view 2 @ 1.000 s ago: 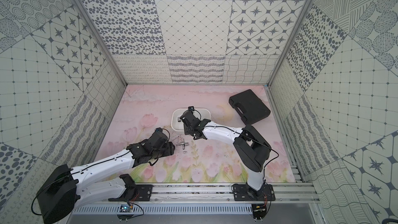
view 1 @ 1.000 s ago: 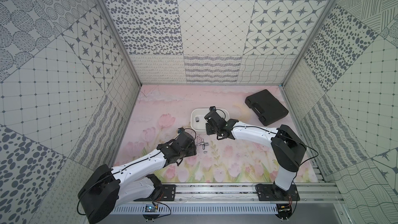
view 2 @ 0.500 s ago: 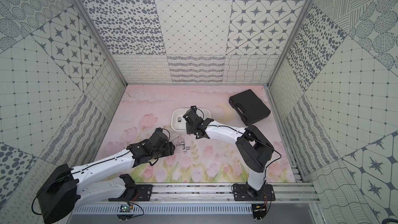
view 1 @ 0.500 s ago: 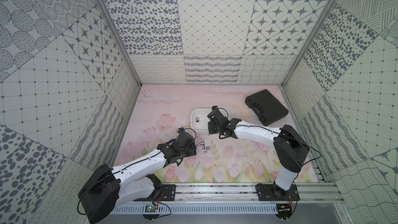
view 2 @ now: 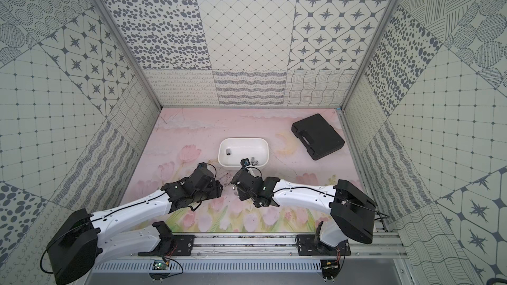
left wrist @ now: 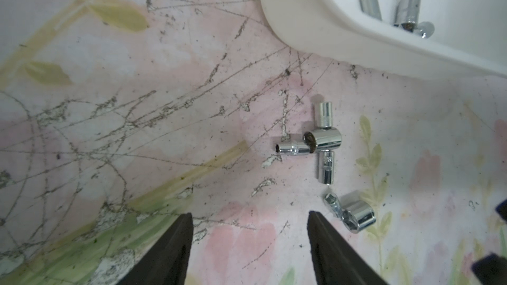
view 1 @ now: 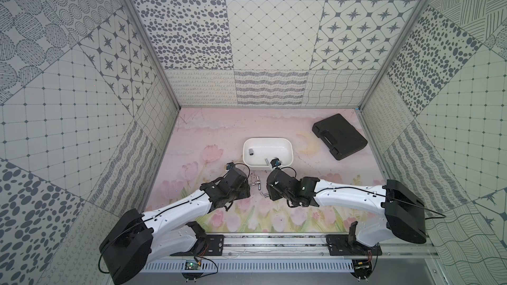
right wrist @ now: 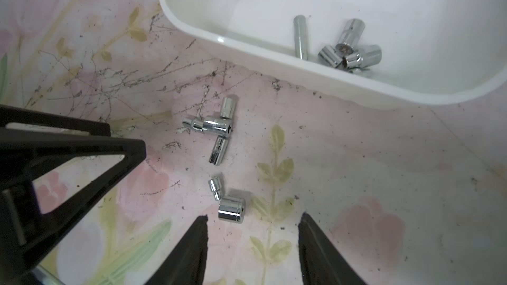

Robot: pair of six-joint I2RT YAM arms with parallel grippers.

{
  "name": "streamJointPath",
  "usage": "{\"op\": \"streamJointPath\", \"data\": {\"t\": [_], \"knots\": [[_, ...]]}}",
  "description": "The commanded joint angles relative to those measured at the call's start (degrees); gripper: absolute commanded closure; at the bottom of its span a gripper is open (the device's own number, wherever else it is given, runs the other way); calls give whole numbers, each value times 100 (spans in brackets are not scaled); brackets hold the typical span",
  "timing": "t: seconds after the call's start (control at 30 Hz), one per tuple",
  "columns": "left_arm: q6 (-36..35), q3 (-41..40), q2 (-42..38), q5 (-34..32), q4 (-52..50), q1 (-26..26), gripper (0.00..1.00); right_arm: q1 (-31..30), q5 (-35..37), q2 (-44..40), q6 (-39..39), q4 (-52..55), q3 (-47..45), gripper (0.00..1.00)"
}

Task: Put the socket on the desktop into the storage box
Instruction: Pick up the socket head from the center of the board.

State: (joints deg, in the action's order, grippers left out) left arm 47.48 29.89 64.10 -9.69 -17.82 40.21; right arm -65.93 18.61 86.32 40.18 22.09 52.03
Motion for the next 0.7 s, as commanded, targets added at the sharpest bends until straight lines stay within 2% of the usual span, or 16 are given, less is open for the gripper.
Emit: {"op": "streamJointPath", "data": {"t": [0.0,0.4,0.57,0.67], "knots": [[-37,26,-29,-126,-167,-2,29,-264,87,239,295,152,80,43],[-42,30,-50,-164,-175,-3,29,-831,64,858,1266,341,-122,40],[-40,26,-78,-182,-190,-4,29,-1029,-82,1229,1430,340,-15,48],[-50,32,-99,-208,-212,-4,29,-1152,-128,1391,1604,340,-27,58]]}}
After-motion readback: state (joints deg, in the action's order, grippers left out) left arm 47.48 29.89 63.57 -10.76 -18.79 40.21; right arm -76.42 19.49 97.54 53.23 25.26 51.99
